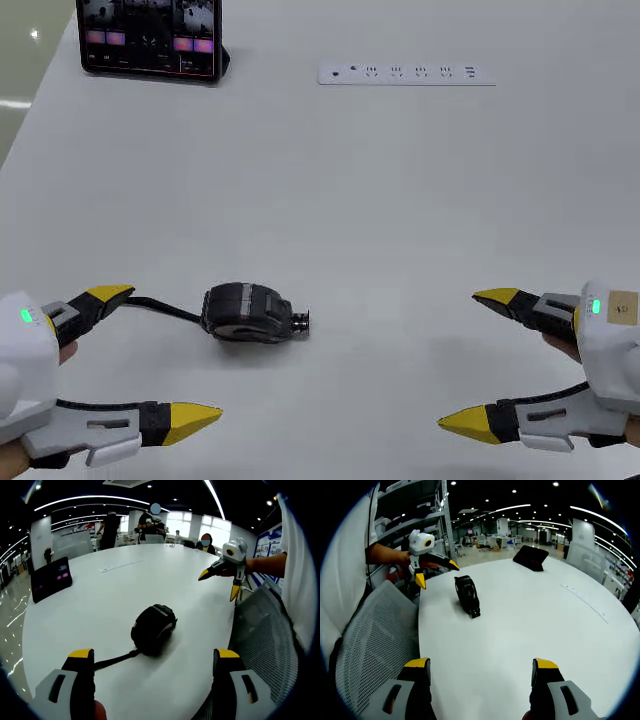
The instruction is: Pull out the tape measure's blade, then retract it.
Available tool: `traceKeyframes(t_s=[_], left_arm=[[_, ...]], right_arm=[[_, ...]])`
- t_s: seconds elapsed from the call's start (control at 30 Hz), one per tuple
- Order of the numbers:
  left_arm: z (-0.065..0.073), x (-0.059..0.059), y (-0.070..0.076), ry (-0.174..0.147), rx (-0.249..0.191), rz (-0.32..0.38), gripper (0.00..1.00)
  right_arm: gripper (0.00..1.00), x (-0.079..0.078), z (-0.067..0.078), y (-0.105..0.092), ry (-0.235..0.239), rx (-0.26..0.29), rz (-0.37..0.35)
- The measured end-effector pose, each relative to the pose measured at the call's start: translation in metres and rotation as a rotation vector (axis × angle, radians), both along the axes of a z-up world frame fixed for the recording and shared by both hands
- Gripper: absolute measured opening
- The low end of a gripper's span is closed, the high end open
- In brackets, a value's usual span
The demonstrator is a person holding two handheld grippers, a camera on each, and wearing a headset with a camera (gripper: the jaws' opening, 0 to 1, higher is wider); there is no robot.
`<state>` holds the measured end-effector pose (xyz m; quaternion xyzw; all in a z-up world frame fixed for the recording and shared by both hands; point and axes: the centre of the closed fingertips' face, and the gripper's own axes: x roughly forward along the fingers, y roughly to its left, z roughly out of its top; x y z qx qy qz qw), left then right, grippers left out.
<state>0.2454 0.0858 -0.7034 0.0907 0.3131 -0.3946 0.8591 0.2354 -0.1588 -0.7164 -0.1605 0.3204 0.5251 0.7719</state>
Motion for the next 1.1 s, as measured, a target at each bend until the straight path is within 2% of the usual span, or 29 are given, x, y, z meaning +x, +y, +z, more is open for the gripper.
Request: traceKeyframes(t_s=[0.37,0.4,0.43,0.77,0.87,1.03,1.1], left_arm=[[-0.001,0.004,-0.001,-0.011,0.022,-0.029,0.95],[0.002,0.006,-0.004,-0.031,0.002,-0.042,0.95],[0.003,0.007,-0.005,-0.039,0.0,-0.045,0.95],[-0.003,0.017,-0.008,-0.037,0.034,-0.103,0.93],[-0.005,0.019,-0.01,-0.039,0.049,-0.131,0.88],[-0.008,0.023,-0.016,-0.035,0.067,-0.177,0.86],[-0.009,0.024,-0.018,-0.024,0.071,-0.197,0.83]], right_arm=[[0.82,0.002,0.0,0.006,-0.005,0.006,0.007],[0.82,0.002,-0.001,0.006,-0.004,0.008,0.008],[0.82,0.002,-0.001,0.007,-0.003,0.009,0.008],[0.81,0.005,-0.004,0.013,-0.003,0.014,0.024],[0.81,0.008,-0.006,0.016,-0.005,0.015,0.035],[0.8,0.011,-0.008,0.021,-0.004,0.018,0.051],[0.8,0.012,-0.009,0.023,-0.004,0.019,0.057]])
